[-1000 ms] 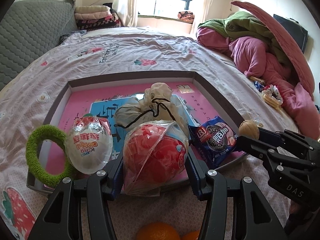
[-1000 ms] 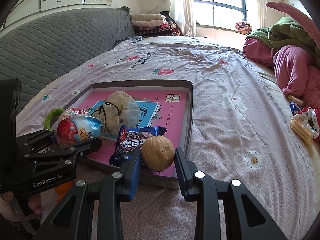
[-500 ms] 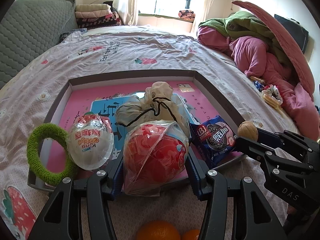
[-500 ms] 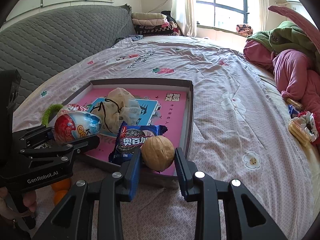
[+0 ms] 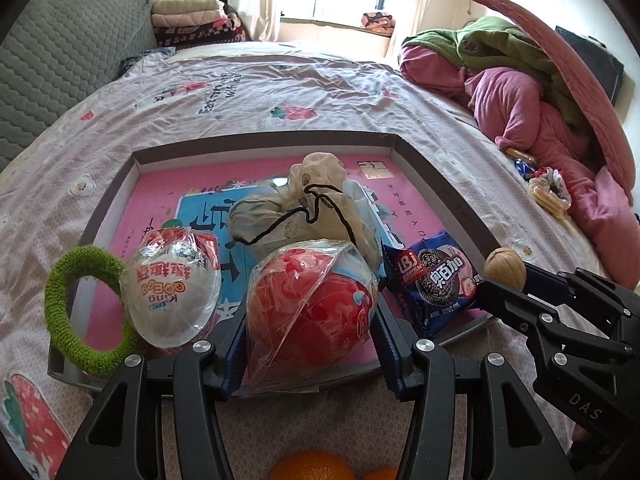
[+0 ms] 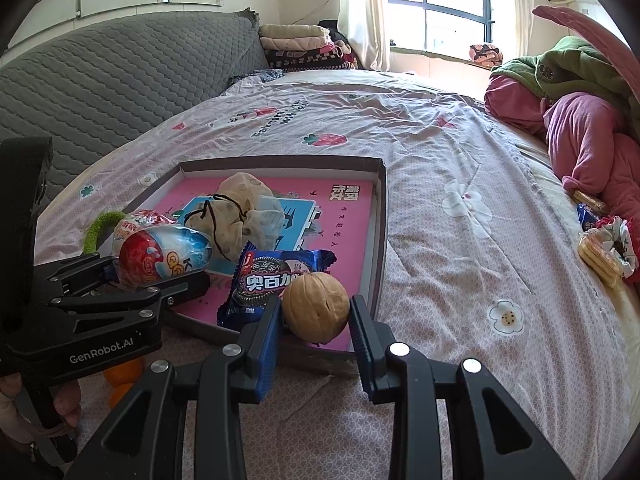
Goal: Organize objects
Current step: 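Lower the red ball into the tray with the left tool while the right tool lowers the walnut, then open both tools releasing the red ball and walnut in the tray, then withdraw both tools and move them down toward the two oranges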
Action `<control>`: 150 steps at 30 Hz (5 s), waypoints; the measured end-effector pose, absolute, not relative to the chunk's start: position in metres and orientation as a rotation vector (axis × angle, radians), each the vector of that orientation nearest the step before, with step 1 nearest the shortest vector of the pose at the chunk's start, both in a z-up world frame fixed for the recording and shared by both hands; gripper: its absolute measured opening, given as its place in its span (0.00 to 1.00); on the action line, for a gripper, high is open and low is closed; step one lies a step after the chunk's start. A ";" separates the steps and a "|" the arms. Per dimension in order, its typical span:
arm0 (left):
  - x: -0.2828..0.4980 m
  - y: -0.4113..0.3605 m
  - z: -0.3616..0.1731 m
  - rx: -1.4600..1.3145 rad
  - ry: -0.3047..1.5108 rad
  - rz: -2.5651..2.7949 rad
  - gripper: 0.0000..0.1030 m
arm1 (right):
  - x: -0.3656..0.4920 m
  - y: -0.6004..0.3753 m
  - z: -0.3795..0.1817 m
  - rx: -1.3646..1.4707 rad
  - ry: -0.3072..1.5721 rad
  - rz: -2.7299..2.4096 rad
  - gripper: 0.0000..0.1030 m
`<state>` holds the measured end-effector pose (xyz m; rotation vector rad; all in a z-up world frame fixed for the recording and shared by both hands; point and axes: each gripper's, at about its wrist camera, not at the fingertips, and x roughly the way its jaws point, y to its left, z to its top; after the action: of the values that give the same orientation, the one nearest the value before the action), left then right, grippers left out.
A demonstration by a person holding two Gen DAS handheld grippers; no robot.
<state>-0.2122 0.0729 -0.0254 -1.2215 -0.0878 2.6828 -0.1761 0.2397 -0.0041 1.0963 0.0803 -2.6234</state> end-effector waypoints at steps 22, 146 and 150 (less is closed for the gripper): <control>-0.214 0.081 -0.020 -1.241 -0.027 2.686 0.56 | -0.173 0.238 -0.002 1.100 0.040 -2.615 0.38; -0.112 0.044 -0.003 -1.271 -0.097 2.703 0.56 | -0.065 0.172 -0.019 0.976 0.167 -2.404 0.51; -0.118 0.047 -0.007 -1.284 -0.111 2.687 0.56 | -0.069 0.167 -0.025 0.988 0.184 -2.405 0.51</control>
<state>-0.1183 0.0467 -0.0071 -1.2842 -0.1112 2.6874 -0.0693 0.1670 -0.0248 0.9881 0.1839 -2.4046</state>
